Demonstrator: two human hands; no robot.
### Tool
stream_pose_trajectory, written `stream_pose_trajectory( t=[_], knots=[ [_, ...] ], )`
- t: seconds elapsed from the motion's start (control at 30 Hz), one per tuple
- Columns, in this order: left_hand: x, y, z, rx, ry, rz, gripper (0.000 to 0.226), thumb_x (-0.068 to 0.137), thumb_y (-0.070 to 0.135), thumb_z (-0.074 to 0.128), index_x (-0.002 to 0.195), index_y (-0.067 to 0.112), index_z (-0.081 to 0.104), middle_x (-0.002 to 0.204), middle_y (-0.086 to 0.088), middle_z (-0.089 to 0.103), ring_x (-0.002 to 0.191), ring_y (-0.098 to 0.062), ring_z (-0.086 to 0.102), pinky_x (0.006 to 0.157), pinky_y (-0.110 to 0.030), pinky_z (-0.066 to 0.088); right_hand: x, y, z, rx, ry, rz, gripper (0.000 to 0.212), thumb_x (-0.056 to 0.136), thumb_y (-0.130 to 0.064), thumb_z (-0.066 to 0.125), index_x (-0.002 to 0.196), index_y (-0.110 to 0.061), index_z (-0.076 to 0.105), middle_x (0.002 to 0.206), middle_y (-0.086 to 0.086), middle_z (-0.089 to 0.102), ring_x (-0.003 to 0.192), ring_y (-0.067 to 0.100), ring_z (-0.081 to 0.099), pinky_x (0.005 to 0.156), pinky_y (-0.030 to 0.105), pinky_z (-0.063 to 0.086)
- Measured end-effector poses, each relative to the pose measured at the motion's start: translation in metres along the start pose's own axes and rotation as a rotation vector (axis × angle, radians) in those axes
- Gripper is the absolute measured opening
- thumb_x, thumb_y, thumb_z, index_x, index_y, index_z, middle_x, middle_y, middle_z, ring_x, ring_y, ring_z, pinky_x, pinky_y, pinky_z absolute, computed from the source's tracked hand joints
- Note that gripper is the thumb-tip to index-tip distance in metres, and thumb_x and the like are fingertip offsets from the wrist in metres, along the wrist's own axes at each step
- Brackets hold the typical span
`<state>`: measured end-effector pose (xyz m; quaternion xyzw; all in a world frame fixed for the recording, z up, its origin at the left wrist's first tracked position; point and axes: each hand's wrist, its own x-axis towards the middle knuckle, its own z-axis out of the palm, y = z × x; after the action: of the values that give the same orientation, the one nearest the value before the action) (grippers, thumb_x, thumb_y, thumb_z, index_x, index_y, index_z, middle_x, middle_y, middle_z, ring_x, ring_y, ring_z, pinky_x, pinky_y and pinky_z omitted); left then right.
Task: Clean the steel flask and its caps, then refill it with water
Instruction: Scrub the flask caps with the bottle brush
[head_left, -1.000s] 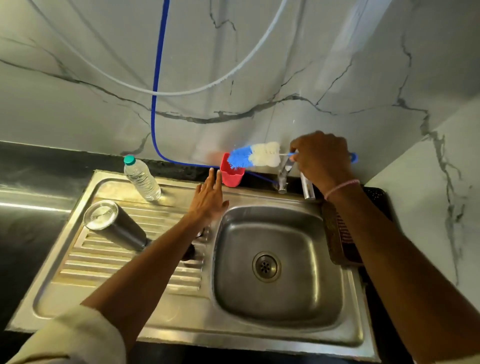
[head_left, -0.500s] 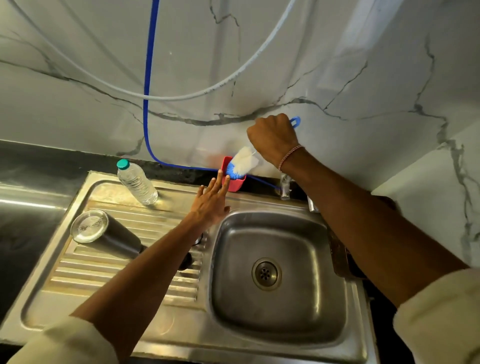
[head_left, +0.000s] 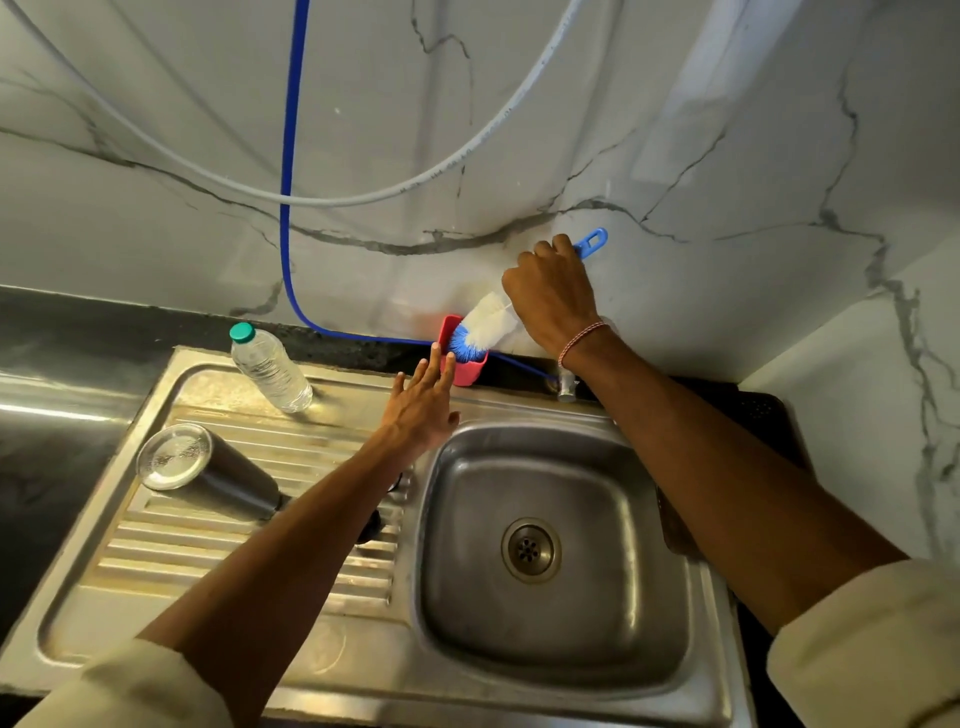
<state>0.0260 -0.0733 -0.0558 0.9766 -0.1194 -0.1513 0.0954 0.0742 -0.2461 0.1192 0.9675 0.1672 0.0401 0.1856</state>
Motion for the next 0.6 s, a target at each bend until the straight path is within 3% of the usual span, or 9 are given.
stream_pose_trajectory(
  t=[0.13, 0.27, 0.43, 0.6],
  knots=[
    [-0.003, 0.005, 0.0, -0.003, 0.006, -0.003, 0.104, 0.096, 0.043, 0.066, 0.163, 0.019, -0.009, 0.169, -0.011, -0.019, 0.158, -0.031, 0.001, 0.126, -0.053, 0.011, -0.005, 0.0, 0.009, 0.131, 0.158, -0.08, 0.037, 0.082, -0.026, 0.078, 0.113, -0.006, 0.071, 0.121, 0.019, 0.066, 0.123, 0.036, 0.056, 0.121, 0.05, 0.021],
    [-0.014, 0.013, 0.002, -0.028, 0.019, 0.003, 0.104, 0.096, 0.042, 0.067, 0.163, 0.018, -0.009, 0.169, -0.014, -0.018, 0.158, -0.032, 0.0, 0.126, -0.051, 0.011, -0.028, -0.003, 0.014, 0.276, 0.333, -0.105, 0.032, 0.08, -0.024, 0.079, 0.108, -0.009, 0.075, 0.114, 0.015, 0.07, 0.113, 0.032, 0.063, 0.119, 0.051, 0.027],
    [-0.035, 0.023, -0.001, -0.104, 0.141, 0.004, 0.096, 0.097, 0.042, 0.064, 0.164, 0.019, -0.001, 0.172, -0.01, -0.003, 0.158, -0.029, 0.006, 0.127, -0.05, 0.015, -0.088, 0.001, 0.016, 0.473, 0.552, 0.045, 0.019, 0.088, -0.021, 0.073, 0.106, -0.014, 0.076, 0.114, 0.008, 0.068, 0.113, 0.028, 0.058, 0.105, 0.04, 0.046],
    [-0.067, 0.049, 0.002, -0.208, 0.305, 0.06, 0.084, 0.095, 0.045, 0.066, 0.161, 0.02, 0.02, 0.167, -0.011, 0.027, 0.153, -0.03, 0.028, 0.122, -0.045, 0.025, -0.172, 0.016, 0.033, 0.657, 0.708, 0.29, 0.011, 0.093, -0.02, 0.07, 0.1, -0.014, 0.076, 0.102, 0.003, 0.066, 0.098, 0.024, 0.058, 0.088, 0.035, 0.05]
  ],
)
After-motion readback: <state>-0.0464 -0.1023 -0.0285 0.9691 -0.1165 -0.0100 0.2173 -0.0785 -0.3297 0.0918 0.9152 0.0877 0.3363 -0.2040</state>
